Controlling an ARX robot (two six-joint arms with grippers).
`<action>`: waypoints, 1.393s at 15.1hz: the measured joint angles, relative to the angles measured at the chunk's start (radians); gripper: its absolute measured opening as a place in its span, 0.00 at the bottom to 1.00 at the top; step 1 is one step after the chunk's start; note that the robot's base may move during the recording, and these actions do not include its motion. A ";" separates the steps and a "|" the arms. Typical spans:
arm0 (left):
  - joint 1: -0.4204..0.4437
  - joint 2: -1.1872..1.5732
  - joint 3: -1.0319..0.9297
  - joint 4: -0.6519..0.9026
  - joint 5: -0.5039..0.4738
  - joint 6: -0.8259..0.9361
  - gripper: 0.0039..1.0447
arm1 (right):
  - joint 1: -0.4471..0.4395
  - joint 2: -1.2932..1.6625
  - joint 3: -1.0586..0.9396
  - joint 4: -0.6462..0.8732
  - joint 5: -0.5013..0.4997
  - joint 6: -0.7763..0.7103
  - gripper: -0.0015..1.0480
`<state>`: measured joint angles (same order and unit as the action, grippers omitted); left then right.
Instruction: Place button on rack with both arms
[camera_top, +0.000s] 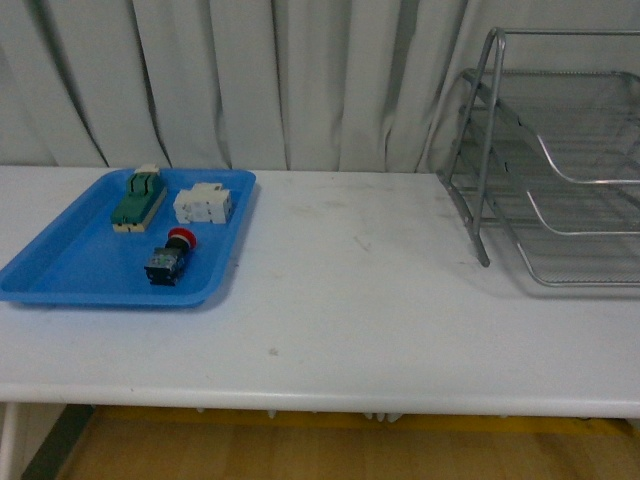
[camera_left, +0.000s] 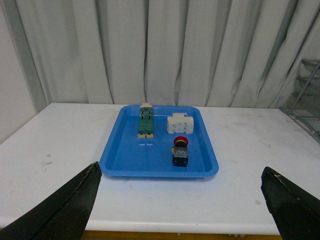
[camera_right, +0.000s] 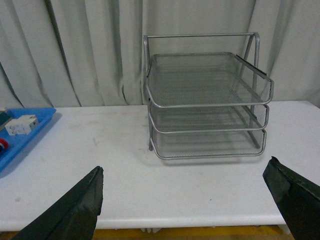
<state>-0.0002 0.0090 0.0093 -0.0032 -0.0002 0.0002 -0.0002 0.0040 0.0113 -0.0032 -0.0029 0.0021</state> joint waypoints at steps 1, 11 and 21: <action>0.000 0.000 0.000 0.000 0.000 0.000 0.94 | 0.000 0.000 0.000 0.000 0.000 0.000 0.94; 0.000 0.000 0.000 0.000 0.000 0.000 0.94 | 0.000 0.000 0.000 0.000 0.000 0.000 0.94; 0.000 0.000 0.000 0.000 0.000 0.000 0.94 | -0.676 1.493 0.656 1.046 -0.562 0.567 0.94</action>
<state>-0.0002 0.0090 0.0093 -0.0029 -0.0002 0.0002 -0.6765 1.4971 0.6670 1.0424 -0.5648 0.5694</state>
